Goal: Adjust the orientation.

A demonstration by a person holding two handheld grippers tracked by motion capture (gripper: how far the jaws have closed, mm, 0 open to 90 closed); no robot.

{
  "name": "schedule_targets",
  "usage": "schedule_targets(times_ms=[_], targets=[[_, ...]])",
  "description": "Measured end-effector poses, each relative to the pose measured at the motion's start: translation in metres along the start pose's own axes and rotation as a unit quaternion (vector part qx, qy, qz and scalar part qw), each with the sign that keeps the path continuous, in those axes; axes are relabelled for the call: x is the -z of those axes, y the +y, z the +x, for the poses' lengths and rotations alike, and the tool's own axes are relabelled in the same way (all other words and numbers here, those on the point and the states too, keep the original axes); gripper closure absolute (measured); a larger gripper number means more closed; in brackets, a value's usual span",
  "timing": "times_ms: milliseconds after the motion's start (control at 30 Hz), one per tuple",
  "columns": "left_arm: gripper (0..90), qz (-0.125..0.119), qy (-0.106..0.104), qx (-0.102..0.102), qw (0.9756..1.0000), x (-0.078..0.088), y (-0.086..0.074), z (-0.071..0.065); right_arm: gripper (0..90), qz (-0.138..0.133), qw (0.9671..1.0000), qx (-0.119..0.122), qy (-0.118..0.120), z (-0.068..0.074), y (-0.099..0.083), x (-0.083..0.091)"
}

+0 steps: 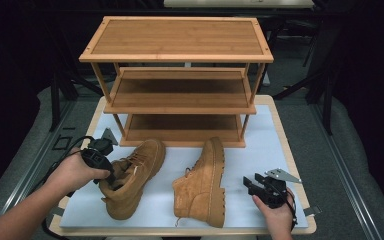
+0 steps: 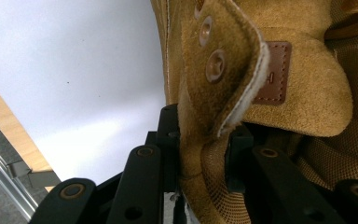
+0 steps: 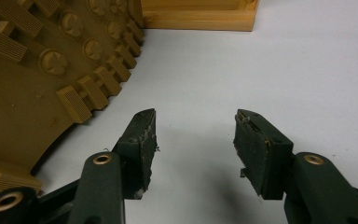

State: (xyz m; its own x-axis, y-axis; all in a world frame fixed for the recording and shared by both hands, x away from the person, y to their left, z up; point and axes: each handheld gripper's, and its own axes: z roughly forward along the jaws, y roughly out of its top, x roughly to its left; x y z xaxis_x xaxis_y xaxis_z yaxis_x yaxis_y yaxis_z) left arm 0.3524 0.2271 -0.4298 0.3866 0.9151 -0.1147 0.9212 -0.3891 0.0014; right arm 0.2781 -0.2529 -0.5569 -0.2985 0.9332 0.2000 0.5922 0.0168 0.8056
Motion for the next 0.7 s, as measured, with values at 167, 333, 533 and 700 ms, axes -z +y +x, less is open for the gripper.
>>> schedule_targets(times_ms=[167,333,533,700], targets=[[75.5,0.0,-0.004,0.012,0.9999,0.0,0.0,0.001,47.9,-0.003,1.0,-0.002,0.004,-0.001,0.0,-0.001],[76.4,-0.006,-0.014,0.01,0.9998,0.0,-0.001,0.003,47.9,-0.003,1.0,-0.001,0.004,0.0,0.0,-0.001],[77.2,-0.01,-0.042,0.024,0.9988,0.0,-0.002,0.01,47.9,0.006,1.0,-0.003,0.003,-0.001,0.0,0.0],[77.7,-0.01,-0.053,0.029,0.9981,0.0,-0.002,0.013,47.9,0.003,1.0,-0.006,0.007,-0.002,0.0,-0.001]])
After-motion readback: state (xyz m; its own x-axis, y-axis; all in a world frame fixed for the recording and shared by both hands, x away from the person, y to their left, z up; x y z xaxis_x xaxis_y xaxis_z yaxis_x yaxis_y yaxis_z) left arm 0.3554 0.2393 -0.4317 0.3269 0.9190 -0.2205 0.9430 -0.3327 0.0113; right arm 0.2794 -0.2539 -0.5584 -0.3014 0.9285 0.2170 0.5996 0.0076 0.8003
